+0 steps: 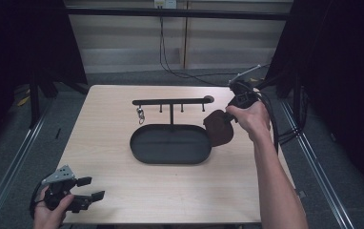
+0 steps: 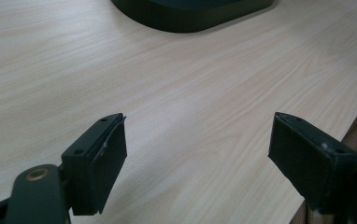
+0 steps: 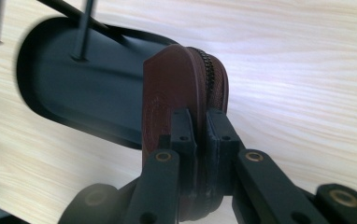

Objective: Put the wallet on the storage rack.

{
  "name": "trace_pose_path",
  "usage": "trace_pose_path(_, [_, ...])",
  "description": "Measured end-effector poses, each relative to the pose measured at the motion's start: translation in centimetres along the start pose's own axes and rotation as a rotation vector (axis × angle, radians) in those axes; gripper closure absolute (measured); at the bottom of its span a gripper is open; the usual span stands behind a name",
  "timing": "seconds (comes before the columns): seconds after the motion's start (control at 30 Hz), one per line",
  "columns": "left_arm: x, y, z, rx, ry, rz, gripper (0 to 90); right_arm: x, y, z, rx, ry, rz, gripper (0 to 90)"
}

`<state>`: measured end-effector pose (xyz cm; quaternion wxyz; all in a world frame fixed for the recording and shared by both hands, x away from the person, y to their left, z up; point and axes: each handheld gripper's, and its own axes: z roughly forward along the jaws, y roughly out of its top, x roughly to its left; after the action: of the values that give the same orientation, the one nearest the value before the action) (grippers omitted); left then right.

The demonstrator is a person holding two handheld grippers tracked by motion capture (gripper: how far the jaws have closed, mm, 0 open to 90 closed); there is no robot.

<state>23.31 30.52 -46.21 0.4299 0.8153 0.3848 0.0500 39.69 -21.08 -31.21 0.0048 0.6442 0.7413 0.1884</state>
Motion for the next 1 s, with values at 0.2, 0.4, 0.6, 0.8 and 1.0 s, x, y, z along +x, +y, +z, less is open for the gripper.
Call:
trace_pose_path(0.2, [0.0,0.0,0.0,-0.003,0.002,-0.002,19.1,0.1,0.0,0.8,-0.012,0.057,0.011,83.1])
trace_pose_path(0.4, [0.1,0.0,-0.1,-0.002,0.003,-0.003,19.1,0.1,-0.1,2.4,-0.03,0.119,0.037,83.1])
trace_pose_path(0.6, [0.1,-0.1,-0.2,-0.01,0.006,-0.001,19.1,-0.1,-0.5,4.4,-0.047,0.16,0.049,83.1])
trace_pose_path(0.8, [0.1,-0.1,-0.1,-0.011,0.006,-0.001,19.1,-0.3,-0.8,5.9,-0.064,0.216,0.06,83.1])
trace_pose_path(1.0, [0.1,-0.1,-0.2,-0.006,0.011,0.003,19.1,-0.2,-1.1,7.5,-0.074,0.275,0.085,83.1])
